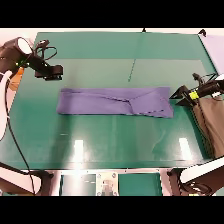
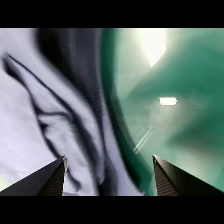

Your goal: Fold the shirts.

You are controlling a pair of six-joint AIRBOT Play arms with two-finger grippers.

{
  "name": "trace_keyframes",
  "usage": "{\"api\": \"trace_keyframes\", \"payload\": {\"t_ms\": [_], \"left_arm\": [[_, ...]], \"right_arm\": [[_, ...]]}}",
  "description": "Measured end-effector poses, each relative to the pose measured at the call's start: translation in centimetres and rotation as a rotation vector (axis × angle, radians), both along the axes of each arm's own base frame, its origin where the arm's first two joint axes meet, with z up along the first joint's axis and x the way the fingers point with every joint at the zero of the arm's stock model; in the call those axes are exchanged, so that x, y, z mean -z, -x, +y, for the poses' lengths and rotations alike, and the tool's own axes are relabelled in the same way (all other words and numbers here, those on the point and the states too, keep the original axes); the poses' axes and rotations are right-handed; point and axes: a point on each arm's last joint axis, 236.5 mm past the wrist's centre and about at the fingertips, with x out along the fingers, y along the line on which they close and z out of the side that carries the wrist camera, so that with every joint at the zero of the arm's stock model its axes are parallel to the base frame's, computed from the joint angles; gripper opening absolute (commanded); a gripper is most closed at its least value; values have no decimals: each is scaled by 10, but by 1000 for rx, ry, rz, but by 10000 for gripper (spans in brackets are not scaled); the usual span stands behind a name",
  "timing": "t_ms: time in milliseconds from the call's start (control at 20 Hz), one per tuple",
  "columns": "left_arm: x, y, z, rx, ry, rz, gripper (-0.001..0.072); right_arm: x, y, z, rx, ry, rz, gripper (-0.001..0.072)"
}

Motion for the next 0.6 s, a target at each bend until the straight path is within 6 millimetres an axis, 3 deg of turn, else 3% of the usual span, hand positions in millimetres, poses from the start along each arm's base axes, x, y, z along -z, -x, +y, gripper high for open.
{"api": "trace_keyframes", "payload": {"t_ms": [250, 350, 400, 600], "left_arm": [[-9, 0, -23, 6, 102, -1, 23], [-14, -3, -39, 18, 140, -18, 23], [-15, -3, -51, 33, 157, -24, 23], [-7, -1, -120, 134, 190, -49, 23]], "right_arm": [[15, -16, 47, -60, -168, -55, 579], [23, -22, 61, -89, -170, -72, 82], [25, -24, 69, -100, -184, -73, 19], [18, -37, 75, -149, -152, -114, 18]]}}
